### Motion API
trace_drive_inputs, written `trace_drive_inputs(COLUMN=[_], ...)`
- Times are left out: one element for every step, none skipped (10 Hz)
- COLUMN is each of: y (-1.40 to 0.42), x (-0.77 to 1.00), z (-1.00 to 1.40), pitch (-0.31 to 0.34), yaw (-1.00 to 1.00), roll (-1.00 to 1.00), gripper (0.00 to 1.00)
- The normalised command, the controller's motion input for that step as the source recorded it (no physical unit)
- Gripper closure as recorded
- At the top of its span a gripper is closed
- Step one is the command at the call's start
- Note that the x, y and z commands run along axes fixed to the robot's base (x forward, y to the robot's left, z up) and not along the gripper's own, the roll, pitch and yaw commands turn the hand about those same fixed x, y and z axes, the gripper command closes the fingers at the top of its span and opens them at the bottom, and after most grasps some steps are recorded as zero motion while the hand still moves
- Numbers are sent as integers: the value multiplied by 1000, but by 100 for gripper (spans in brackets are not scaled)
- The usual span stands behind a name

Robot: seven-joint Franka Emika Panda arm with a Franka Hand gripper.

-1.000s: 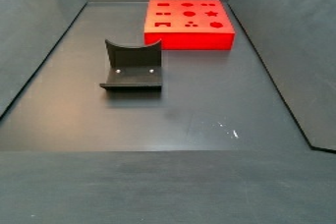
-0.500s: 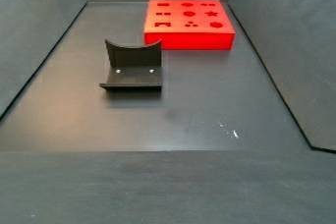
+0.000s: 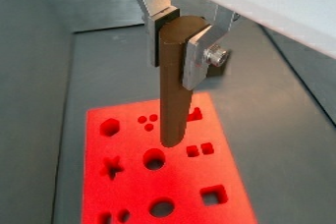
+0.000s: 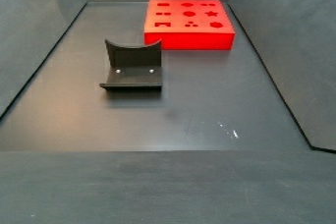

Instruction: Insert the oval object.

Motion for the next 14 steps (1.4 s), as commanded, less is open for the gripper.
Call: trace_drive_inputs(y=[0, 0, 0, 0, -34, -60, -100, -140, 17, 0, -314, -577, -597, -571], x=[0, 0, 0, 0, 0, 0, 26, 0, 111, 94, 0, 0, -11, -74], z=[-51, -63, -114, -111, -114, -109, -126, -131, 0, -140, -337, -209, -77, -9], pitch=[-11, -19, 0, 0, 0, 0, 0, 0, 31, 0, -171, -44, 0, 0], yaw=[-1000, -1000, -1000, -1000, -1000, -986, -954, -983, -657, -211, -97, 37, 166, 220], roll=[0, 0, 6, 10, 13, 10, 9, 0, 0, 0, -146, 0, 96, 150], gripper=[100, 100, 100, 100, 100, 100, 100, 100, 100, 100, 100, 100, 100, 100])
